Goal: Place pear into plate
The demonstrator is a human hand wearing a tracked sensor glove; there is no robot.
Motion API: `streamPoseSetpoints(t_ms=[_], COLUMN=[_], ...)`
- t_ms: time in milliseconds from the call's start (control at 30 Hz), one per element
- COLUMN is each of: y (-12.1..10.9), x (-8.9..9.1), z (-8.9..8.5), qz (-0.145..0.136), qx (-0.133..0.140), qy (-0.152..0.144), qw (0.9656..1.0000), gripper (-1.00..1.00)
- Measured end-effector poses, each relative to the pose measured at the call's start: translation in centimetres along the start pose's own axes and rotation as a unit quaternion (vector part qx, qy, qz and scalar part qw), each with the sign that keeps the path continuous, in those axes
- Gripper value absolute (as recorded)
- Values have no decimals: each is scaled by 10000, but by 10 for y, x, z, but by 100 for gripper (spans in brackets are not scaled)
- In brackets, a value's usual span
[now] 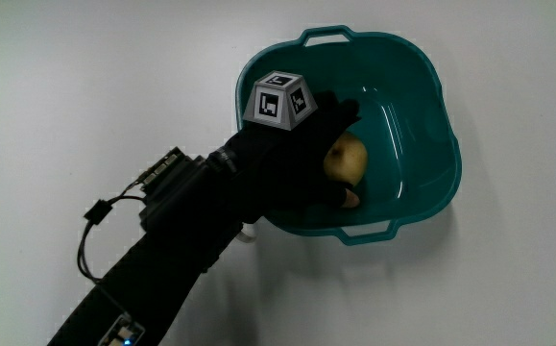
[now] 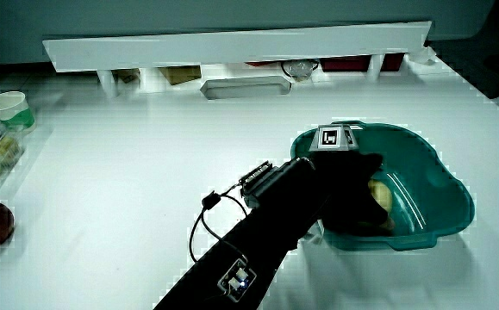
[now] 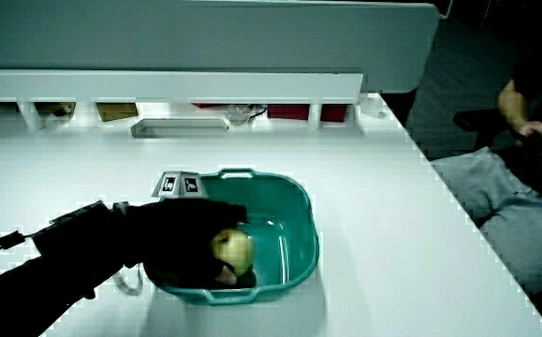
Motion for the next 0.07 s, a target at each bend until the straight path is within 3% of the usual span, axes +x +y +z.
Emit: streamPoseSetpoints(t_ms=[33,67], y=[-5,-15], x=[1,5], z=[4,9], qz=[-128,-85], qx=[29,15], qy=[-24,-75], qw=[9999,9999], gripper=[-100,-100])
